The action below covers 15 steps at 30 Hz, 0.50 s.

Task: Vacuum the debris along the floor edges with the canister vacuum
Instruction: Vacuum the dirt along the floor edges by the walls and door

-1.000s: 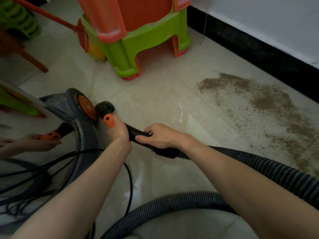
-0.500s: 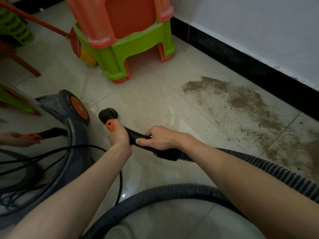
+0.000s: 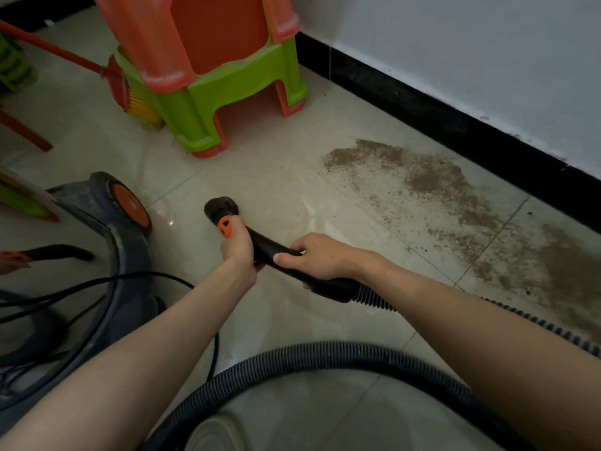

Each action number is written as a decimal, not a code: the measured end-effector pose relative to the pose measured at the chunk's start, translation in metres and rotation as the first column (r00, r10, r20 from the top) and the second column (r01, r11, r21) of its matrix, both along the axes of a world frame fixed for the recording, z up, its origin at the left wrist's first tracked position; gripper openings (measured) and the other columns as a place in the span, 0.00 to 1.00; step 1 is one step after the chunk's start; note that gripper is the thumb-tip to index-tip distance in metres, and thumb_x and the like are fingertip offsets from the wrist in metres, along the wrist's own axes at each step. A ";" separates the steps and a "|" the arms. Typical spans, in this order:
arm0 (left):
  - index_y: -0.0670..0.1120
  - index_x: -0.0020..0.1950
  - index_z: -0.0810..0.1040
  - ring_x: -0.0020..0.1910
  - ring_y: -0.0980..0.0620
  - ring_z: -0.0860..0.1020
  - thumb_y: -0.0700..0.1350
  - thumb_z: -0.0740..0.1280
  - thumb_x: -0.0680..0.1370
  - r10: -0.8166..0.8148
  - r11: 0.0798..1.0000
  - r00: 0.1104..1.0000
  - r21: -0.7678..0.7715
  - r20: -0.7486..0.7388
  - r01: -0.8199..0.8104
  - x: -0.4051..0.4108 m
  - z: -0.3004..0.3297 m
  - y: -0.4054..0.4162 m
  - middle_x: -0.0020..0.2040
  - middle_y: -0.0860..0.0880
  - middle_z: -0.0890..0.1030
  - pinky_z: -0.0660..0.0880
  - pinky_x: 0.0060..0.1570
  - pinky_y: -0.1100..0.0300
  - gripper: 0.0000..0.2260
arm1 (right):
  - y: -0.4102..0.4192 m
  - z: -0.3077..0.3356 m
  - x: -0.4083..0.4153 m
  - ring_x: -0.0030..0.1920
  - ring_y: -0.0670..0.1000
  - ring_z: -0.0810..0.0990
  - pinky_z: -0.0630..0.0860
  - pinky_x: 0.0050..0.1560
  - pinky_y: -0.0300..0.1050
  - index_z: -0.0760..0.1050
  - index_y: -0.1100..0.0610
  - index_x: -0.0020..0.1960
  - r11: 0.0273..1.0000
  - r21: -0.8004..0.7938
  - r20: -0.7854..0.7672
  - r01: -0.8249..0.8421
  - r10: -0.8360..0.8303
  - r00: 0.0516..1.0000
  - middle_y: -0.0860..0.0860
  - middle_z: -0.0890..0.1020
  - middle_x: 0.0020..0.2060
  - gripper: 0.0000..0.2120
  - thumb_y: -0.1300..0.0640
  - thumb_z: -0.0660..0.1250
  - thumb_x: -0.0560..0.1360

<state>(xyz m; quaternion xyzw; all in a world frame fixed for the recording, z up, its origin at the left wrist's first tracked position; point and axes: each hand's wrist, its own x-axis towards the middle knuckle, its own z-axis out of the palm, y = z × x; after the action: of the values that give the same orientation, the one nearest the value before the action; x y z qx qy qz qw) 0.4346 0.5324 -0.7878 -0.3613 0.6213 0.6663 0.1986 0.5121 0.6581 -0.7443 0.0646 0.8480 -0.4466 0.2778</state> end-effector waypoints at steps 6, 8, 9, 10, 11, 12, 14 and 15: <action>0.44 0.59 0.65 0.49 0.45 0.75 0.54 0.54 0.82 -0.272 0.958 0.962 0.088 -0.019 0.273 0.008 0.011 0.054 0.50 0.44 0.74 0.73 0.47 0.51 0.14 | 0.038 0.002 0.023 0.37 0.53 0.83 0.81 0.49 0.51 0.78 0.58 0.48 0.983 0.112 -0.038 0.147 -0.144 0.989 0.52 0.82 0.34 0.21 0.39 0.61 0.78; 0.43 0.60 0.66 0.50 0.45 0.75 0.55 0.54 0.82 -0.295 0.949 0.955 0.110 -0.015 0.295 0.009 0.009 0.071 0.52 0.43 0.74 0.73 0.47 0.50 0.16 | 0.047 0.000 0.030 0.40 0.54 0.84 0.80 0.50 0.53 0.78 0.58 0.49 0.972 0.154 -0.051 0.178 -0.172 0.984 0.54 0.84 0.37 0.22 0.39 0.61 0.78; 0.42 0.61 0.66 0.50 0.45 0.74 0.55 0.54 0.82 -0.306 0.945 0.952 0.113 -0.017 0.306 0.010 0.008 0.078 0.53 0.43 0.74 0.73 0.47 0.51 0.18 | 0.050 0.000 0.032 0.40 0.55 0.84 0.80 0.50 0.54 0.78 0.58 0.49 0.966 0.173 -0.057 0.192 -0.185 0.981 0.54 0.84 0.38 0.22 0.38 0.60 0.78; 0.42 0.64 0.66 0.50 0.45 0.74 0.56 0.54 0.82 -0.317 0.942 0.948 0.113 -0.020 0.317 0.009 0.006 0.085 0.53 0.43 0.74 0.73 0.46 0.51 0.20 | 0.054 0.000 0.034 0.41 0.55 0.84 0.80 0.50 0.54 0.78 0.58 0.49 0.960 0.189 -0.063 0.207 -0.199 0.978 0.55 0.84 0.39 0.22 0.38 0.60 0.78; 0.41 0.66 0.66 0.49 0.45 0.75 0.57 0.54 0.82 -0.329 0.938 0.944 0.106 -0.023 0.330 0.009 0.004 0.092 0.53 0.42 0.74 0.73 0.45 0.51 0.22 | 0.057 0.000 0.036 0.41 0.55 0.84 0.80 0.50 0.54 0.78 0.59 0.48 0.953 0.205 -0.070 0.223 -0.213 0.974 0.55 0.84 0.39 0.23 0.39 0.60 0.78; 0.41 0.68 0.66 0.49 0.45 0.75 0.58 0.54 0.81 -0.341 0.935 0.940 0.096 -0.026 0.342 0.007 0.003 0.099 0.55 0.42 0.75 0.73 0.44 0.52 0.24 | 0.061 0.000 0.037 0.41 0.56 0.84 0.80 0.50 0.54 0.78 0.59 0.48 0.947 0.217 -0.075 0.239 -0.228 0.971 0.56 0.84 0.38 0.23 0.39 0.60 0.78; 0.41 0.69 0.65 0.50 0.45 0.75 0.59 0.53 0.81 -0.357 0.931 0.934 0.072 -0.028 0.358 0.006 0.001 0.111 0.60 0.41 0.76 0.74 0.42 0.52 0.25 | 0.069 -0.001 0.038 0.40 0.56 0.84 0.80 0.50 0.54 0.78 0.60 0.48 0.939 0.215 -0.077 0.268 -0.258 0.963 0.56 0.84 0.38 0.24 0.39 0.60 0.78; 0.41 0.69 0.65 0.51 0.44 0.76 0.59 0.53 0.81 -0.360 0.931 0.933 0.061 -0.030 0.361 0.005 0.001 0.116 0.61 0.41 0.75 0.74 0.42 0.52 0.26 | 0.074 -0.002 0.038 0.41 0.57 0.84 0.80 0.50 0.55 0.78 0.61 0.49 0.938 0.204 -0.075 0.280 -0.271 0.960 0.57 0.84 0.39 0.24 0.39 0.61 0.78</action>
<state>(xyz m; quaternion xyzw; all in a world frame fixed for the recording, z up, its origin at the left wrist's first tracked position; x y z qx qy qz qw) 0.4401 0.6481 -0.7872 -0.2286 0.6566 0.6419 0.3235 0.5496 0.7318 -0.7464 0.2019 0.8796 -0.3892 0.1846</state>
